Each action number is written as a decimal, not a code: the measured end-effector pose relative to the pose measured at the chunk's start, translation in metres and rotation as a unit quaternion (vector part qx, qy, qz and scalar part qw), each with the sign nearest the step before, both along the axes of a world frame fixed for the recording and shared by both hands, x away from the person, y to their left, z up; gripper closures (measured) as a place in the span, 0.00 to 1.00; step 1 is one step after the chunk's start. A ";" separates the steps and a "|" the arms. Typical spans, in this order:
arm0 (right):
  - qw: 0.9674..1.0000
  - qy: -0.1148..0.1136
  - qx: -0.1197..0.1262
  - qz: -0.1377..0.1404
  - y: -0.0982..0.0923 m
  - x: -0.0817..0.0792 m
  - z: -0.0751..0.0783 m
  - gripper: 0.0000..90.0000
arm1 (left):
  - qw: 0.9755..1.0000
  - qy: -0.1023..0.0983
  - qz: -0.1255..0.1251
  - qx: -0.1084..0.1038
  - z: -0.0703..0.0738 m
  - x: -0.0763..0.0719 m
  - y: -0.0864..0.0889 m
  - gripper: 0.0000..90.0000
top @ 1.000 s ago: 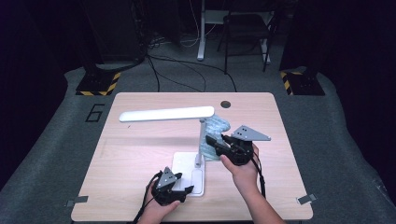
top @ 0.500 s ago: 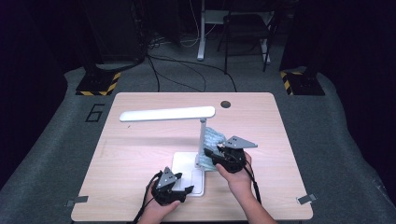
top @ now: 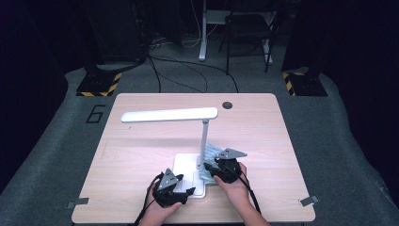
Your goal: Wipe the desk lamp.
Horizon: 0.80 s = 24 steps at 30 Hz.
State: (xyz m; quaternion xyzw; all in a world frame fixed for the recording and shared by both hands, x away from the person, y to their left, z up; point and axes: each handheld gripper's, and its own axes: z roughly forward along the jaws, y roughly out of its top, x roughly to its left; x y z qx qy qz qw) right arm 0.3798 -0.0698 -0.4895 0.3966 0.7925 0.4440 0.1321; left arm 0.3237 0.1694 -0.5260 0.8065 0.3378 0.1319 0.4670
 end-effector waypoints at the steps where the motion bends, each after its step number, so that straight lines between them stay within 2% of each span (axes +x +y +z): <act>1: 1.000 0.001 -0.005 0.003 0.000 0.000 -0.002 0.73 | 1.000 0.000 0.000 0.000 0.000 0.000 0.000 0.33; 11: 1.000 0.004 -0.001 -0.002 -0.002 0.000 -0.009 0.72 | 1.000 0.000 0.000 0.000 0.000 0.000 0.000 0.33; 16: 1.000 0.005 0.008 -0.013 -0.010 -0.003 -0.008 0.72 | 1.000 -0.001 0.000 0.000 0.000 0.000 0.000 0.33; 18: 1.000 -0.002 0.003 -0.016 -0.014 -0.004 -0.007 0.72 | 1.000 -0.001 0.000 0.000 0.000 0.000 0.000 0.33; 20: 1.000 -0.020 -0.008 -0.017 -0.022 -0.007 -0.002 0.72 | 1.000 -0.001 0.000 0.000 0.000 0.000 0.000 0.33; 24: 0.999 -0.027 -0.005 -0.032 -0.035 -0.011 0.004 0.72 | 1.000 -0.001 0.000 0.000 0.000 0.000 0.000 0.33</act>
